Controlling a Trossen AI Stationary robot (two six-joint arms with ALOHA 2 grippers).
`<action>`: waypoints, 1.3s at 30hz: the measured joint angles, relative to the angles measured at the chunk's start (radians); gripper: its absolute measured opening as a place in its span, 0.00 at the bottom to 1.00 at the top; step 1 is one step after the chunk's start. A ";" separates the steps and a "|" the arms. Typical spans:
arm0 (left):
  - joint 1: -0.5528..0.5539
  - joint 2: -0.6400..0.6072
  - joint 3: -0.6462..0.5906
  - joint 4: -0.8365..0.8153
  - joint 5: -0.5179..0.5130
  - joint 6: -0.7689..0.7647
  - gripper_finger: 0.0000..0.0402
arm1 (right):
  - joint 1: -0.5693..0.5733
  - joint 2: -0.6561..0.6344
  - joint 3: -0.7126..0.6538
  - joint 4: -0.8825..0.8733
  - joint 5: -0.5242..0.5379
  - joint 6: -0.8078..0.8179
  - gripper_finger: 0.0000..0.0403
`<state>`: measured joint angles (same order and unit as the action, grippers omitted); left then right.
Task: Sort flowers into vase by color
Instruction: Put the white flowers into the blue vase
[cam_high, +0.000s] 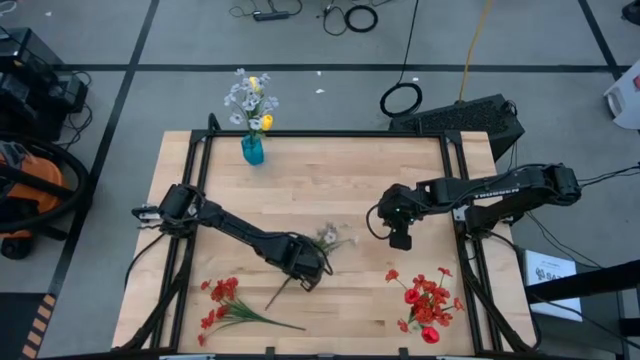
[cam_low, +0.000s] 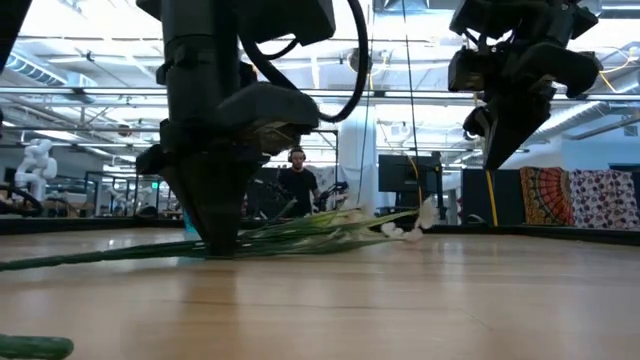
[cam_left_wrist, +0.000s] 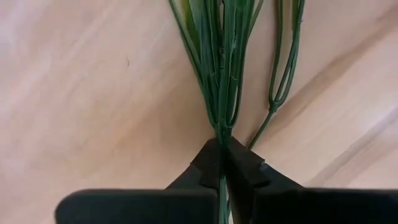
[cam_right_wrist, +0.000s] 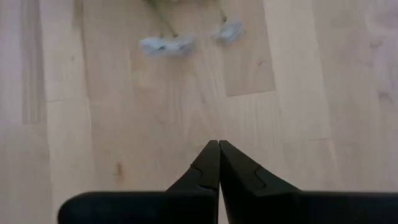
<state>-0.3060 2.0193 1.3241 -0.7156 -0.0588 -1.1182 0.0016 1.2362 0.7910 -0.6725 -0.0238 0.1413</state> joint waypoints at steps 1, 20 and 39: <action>-0.002 0.000 0.003 0.001 -0.033 0.052 0.02 | 0.000 0.000 0.000 0.003 0.000 -0.015 0.00; 0.139 -0.463 -0.646 0.754 -0.346 0.628 0.02 | 0.000 0.006 -0.166 0.432 0.026 0.177 0.00; 0.474 -1.073 -0.857 1.388 -0.052 1.237 0.02 | -0.002 0.006 -0.166 0.566 0.212 0.433 0.00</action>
<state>0.1681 0.9461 0.4675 0.6721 -0.1105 0.1191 -0.0002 1.2419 0.6250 -0.1069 0.1883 0.5745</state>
